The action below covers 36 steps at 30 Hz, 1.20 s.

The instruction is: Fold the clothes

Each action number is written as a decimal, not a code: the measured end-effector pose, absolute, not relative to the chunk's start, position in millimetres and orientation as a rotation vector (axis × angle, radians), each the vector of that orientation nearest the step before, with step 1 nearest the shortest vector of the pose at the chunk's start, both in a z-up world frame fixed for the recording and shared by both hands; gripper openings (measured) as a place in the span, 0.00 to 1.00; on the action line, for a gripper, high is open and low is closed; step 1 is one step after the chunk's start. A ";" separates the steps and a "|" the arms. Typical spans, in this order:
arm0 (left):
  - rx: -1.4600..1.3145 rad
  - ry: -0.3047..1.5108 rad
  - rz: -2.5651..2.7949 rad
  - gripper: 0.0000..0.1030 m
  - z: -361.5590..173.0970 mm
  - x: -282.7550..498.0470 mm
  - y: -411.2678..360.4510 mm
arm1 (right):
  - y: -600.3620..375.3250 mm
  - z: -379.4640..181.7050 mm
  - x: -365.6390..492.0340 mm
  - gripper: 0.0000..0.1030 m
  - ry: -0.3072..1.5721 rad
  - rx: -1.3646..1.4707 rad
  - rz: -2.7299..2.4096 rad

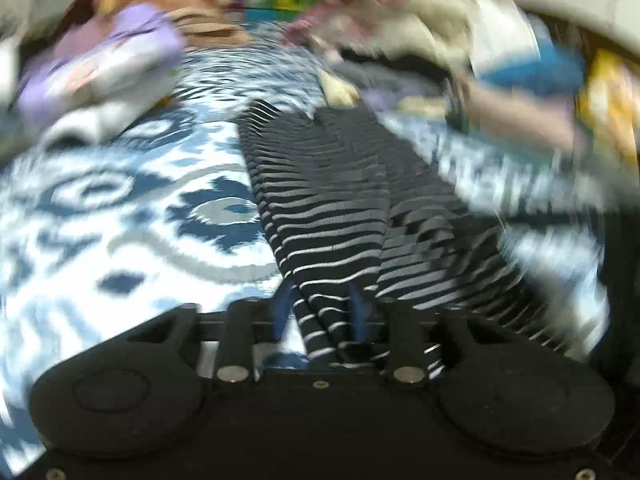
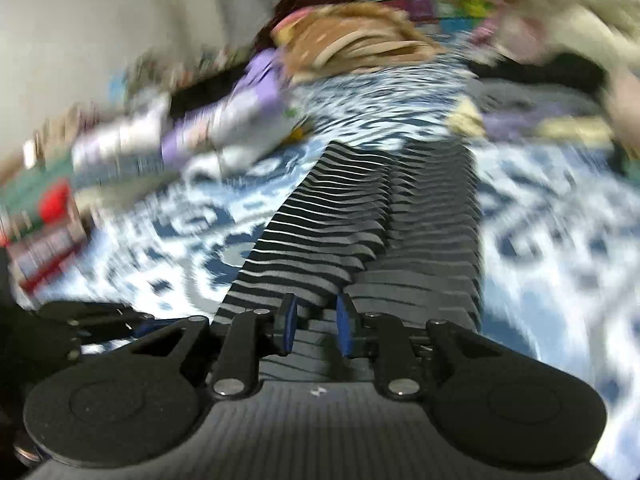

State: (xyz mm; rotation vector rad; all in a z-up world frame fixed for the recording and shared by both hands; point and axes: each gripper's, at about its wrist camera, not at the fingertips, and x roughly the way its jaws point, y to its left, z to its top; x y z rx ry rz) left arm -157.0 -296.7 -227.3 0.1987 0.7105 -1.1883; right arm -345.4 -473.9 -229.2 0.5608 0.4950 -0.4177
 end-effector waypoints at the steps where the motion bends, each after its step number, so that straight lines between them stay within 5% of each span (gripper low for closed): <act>1: 0.168 0.721 -1.160 0.57 -227.9 -157.0 -288.7 | -471.1 -234.9 -364.8 0.37 0.472 0.604 -0.448; 8: -0.109 0.949 -1.080 0.57 -245.2 -149.4 -255.3 | -465.9 -282.1 -452.1 0.38 0.376 0.923 -0.528; 10: -0.144 0.996 -1.066 0.57 -250.1 -152.3 -253.5 | -466.3 -285.8 -457.4 0.47 0.354 0.947 -0.509; 19: -0.238 1.094 -1.088 0.57 -255.4 -168.2 -236.5 | -457.5 -294.6 -462.9 0.46 0.359 1.041 -0.418; 22: -0.124 0.966 -1.106 0.56 -240.3 -180.6 -229.7 | -444.8 -280.2 -465.6 0.45 0.367 0.943 -0.434; 27: 0.349 0.499 -1.170 0.58 -215.3 -228.5 -226.8 | -418.7 -241.6 -466.8 0.45 0.387 0.479 -0.522; 31: 0.833 0.140 -1.151 0.62 -243.3 -275.0 -231.9 | -392.8 -250.2 -452.9 0.44 0.565 0.150 -0.567; 36: 1.114 -0.073 -1.098 0.62 -282.5 -290.0 -240.2 | -372.1 -271.0 -433.8 0.44 0.712 -0.094 -0.542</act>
